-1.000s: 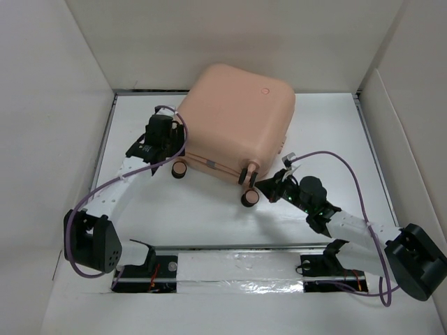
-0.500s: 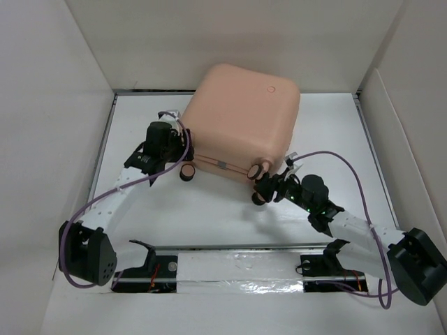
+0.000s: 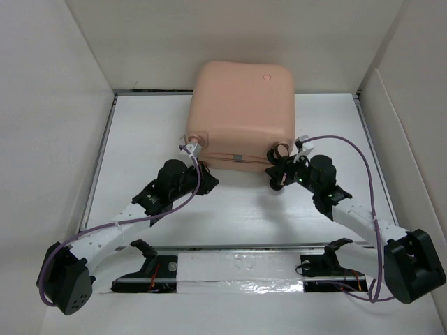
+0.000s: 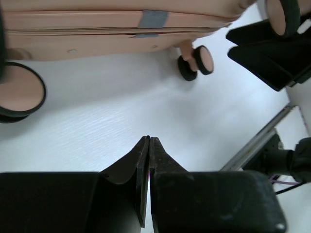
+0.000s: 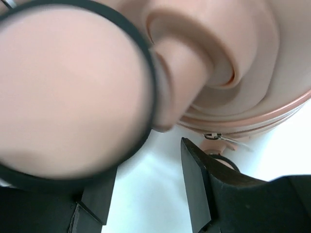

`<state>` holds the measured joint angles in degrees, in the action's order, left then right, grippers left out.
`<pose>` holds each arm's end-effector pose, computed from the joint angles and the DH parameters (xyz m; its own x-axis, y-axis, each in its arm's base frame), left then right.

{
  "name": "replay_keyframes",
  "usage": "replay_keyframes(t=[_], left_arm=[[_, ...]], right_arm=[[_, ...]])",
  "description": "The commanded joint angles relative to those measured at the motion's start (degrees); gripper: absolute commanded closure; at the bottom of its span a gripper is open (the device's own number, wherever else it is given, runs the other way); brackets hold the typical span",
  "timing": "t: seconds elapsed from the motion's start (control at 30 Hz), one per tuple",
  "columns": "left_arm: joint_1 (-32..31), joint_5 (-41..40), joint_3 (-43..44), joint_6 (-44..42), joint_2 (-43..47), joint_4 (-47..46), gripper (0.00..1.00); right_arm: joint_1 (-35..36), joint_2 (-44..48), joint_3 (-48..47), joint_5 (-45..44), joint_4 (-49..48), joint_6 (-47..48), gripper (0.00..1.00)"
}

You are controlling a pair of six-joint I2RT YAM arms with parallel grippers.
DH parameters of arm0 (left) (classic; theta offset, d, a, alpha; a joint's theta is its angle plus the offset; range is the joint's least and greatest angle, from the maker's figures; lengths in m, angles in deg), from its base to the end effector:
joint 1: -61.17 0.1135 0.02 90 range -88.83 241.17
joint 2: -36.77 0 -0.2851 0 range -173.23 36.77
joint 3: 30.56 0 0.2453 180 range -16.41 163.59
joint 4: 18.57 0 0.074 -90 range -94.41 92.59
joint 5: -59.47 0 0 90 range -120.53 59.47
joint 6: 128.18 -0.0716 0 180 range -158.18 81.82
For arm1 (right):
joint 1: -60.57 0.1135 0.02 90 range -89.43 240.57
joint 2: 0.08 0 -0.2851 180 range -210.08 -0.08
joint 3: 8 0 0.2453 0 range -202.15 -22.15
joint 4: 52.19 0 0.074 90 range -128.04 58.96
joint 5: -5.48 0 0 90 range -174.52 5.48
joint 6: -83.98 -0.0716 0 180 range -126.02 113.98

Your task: Pack the luggage

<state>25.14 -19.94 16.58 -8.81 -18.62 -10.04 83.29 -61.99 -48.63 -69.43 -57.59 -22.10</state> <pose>0.1856 -0.1513 0.2713 -0.5568 -0.1911 -0.8083 0.5134 0.6859 -0.5158 0.2252 0.1145 0.2368 -0.4098 0.1183 -0.9045 -0.5103 0.7921 0.3349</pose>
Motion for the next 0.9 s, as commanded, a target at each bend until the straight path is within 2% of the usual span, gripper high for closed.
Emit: replay_keyframes(t=[0.0,0.07,0.1,0.13,0.2,0.27,0.33,0.37,0.4,0.43,0.47,0.5,0.6,0.63,0.67,0.8,0.87], left_arm=[[-1.3,0.7,-0.8,4.0,1.7,-10.6,1.00],[-1.9,0.6,-0.7,3.9,1.9,-13.4,1.00],[-1.9,0.1,-0.4,3.5,1.8,-14.0,1.00],[-1.9,-0.5,-0.1,3.2,1.6,-14.7,1.00],[-1.9,-2.1,0.4,2.6,1.6,-15.0,1.00],[-1.9,-4.0,0.0,3.9,3.4,-15.2,1.00],[-1.9,-9.2,-1.0,4.8,5.8,-14.2,1.00],[-1.9,-11.4,-0.9,5.0,8.2,-13.2,1.00],[-1.9,-14.0,-0.5,5.2,9.2,-9.7,0.82],[-1.9,-17.6,0.4,5.3,10.2,-8.1,0.70],[-1.9,-19.4,0.8,5.5,12.0,-6.3,0.58],[-1.9,-21.1,1.3,5.8,12.8,-2.8,0.39],[-3.3,-28.5,3.2,6.1,14.9,4.4,0.17],[-4.0,-32.5,4.9,6.5,15.1,6.1,0.16],[-4.0,-33.1,5.5,6.4,14.8,7.8,0.14],[-2.5,-33.2,11.8,3.8,10.6,15.5,0.09],[-0.8,-30.1,15.7,0.9,6.9,17.7,0.07]], right_arm=[[-1.1,2.1,-2.0,1.1,-6.1,1.3,0.40],[-0.5,4.8,5.3,0.4,-13.2,-1.5,0.42],[-0.5,5.6,7.9,-0.2,-15.6,-2.5,0.49],[-0.5,6.6,12.2,-1.9,-19.4,-4.7,0.71],[-0.5,7.6,14.7,-3.5,-20.7,-5.5,0.85],[-0.5,8.8,15.1,-5.8,-18.6,-5.6,0.93],[-0.5,9.3,13.9,-7.8,-15.9,-5.4,0.92],[-0.5,9.4,13.2,-10.4,-13.3,-5.5,0.88],[-0.5,9.1,12.5,-11.3,-13.4,-5.2,0.81],[-0.5,8.8,12.3,-12.1,-14.2,-5.1,0.72],[-0.5,8.5,12.1,-13.0,-14.5,-4.5,0.59],[-0.5,7.4,11.2,-13.0,-14.7,-4.2,0.54],[-0.5,4.4,9.7,-13.5,-15.0,-2.5,0.47],[-1.0,3.1,8.9,-13.3,-15.7,-1.8,0.46],[-1.0,1.7,8.3,-12.3,-17.0,-0.3,0.46],[-1.6,-4.5,6.5,-9.4,-20.7,1.2,0.46],[-2.2,-7.3,6.4,-9.3,-23.8,1.2,0.46]])
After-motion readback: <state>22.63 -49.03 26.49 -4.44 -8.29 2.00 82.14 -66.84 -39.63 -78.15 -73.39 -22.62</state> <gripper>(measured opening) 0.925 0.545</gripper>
